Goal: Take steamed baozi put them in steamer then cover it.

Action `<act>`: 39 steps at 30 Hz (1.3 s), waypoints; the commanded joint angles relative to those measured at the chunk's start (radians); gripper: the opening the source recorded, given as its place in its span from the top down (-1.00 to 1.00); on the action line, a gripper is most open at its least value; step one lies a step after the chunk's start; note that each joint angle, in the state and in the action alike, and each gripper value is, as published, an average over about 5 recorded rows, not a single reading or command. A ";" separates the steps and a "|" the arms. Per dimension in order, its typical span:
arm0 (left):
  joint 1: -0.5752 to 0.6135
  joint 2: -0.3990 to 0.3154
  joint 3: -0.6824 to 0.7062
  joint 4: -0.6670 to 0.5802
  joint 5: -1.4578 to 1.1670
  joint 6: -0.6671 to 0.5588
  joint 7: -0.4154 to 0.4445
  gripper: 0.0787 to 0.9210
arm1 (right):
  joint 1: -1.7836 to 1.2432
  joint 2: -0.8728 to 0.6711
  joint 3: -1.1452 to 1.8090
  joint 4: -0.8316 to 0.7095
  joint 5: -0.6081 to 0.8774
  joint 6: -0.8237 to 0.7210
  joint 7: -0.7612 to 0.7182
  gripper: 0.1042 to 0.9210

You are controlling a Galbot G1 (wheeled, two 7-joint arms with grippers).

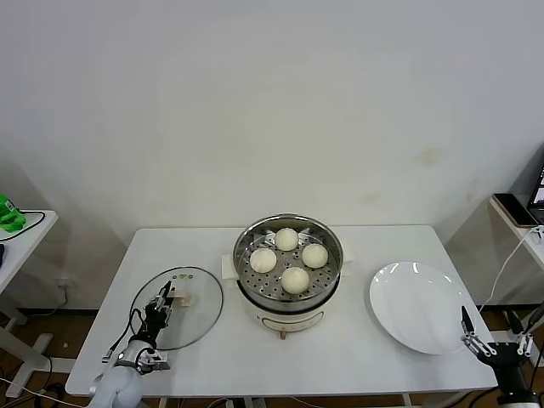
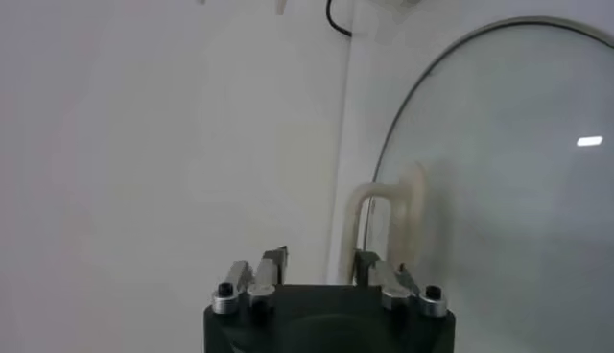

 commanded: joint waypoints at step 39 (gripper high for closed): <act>0.036 0.254 -0.115 -0.552 -0.169 0.316 0.170 0.88 | 0.038 0.027 -0.069 0.004 -0.228 -0.093 0.048 -0.76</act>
